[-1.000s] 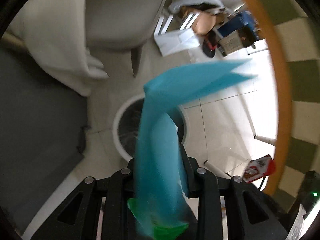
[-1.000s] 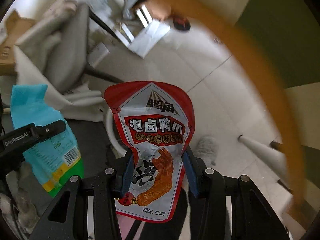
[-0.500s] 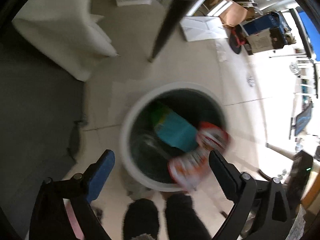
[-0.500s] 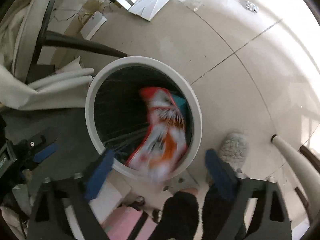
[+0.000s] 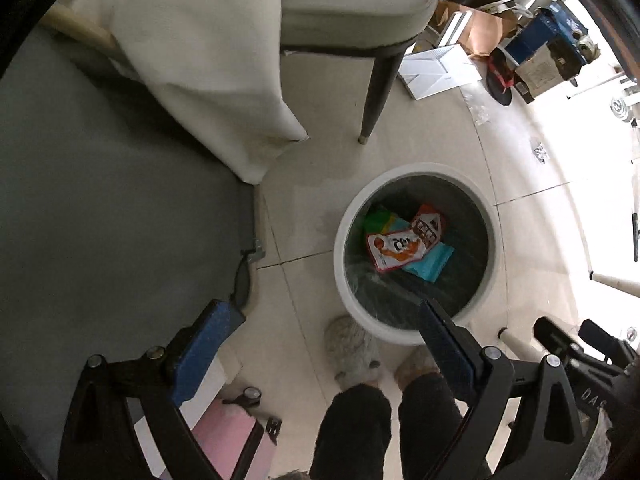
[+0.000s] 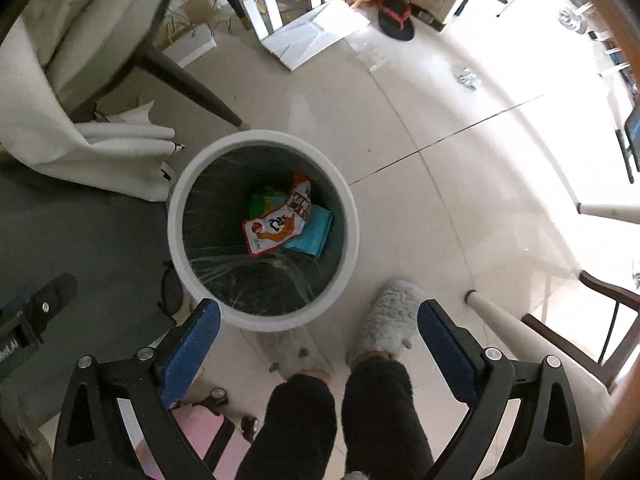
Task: Collect trash
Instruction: 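Open both grippers over the trash bin, dropping the bag and pouch, then move both tools back over the table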
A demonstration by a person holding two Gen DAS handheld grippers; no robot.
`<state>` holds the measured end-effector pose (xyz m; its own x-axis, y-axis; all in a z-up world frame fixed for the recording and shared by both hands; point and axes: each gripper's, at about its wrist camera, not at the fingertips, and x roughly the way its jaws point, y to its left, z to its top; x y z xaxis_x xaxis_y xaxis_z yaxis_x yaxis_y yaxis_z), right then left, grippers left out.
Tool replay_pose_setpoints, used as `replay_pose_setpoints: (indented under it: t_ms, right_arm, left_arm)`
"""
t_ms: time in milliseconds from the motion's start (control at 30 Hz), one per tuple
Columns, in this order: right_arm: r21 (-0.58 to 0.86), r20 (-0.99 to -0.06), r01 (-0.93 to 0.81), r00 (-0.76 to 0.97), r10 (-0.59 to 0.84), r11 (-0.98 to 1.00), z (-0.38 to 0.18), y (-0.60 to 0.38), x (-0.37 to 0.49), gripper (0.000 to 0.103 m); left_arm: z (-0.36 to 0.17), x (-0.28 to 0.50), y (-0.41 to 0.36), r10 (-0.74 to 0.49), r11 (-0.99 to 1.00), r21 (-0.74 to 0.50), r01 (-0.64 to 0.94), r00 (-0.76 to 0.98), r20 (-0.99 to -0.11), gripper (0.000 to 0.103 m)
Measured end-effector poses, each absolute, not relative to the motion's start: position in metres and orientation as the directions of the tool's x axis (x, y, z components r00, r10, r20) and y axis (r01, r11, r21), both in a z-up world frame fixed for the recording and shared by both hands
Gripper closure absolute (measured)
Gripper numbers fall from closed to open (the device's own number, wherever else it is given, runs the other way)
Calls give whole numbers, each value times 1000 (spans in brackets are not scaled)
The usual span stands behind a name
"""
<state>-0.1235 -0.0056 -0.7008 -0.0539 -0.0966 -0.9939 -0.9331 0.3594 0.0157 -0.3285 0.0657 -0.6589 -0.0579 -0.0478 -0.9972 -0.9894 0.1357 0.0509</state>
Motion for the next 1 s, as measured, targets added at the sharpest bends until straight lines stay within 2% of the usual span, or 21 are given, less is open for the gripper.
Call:
replay_pose_setpoints:
  t_ms: [467,733,867,1000]
  right_arm:
    - [43,-999,-946,-48,-6,320,-486,-24,-116,3]
    - [164,-986,-915,-148,72,369,-380,-49,-109,3]
    - [247,-968,-863,-195,160,441,-330,-61,-87,3]
    - [295,-951,-800,-194,240,523,-288,-69,-36,3]
  left_arm:
    - [-468,-307,39,16,198,42,-979,-39,-999,7]
    - [-378,-300,17,51,217,22,-976,-12,-999,7]
    - [-325,-280,16,132,251,27,-968,7,-991,7]
    - [-275,-228,29,225,320,31,-947,44,-973,7]
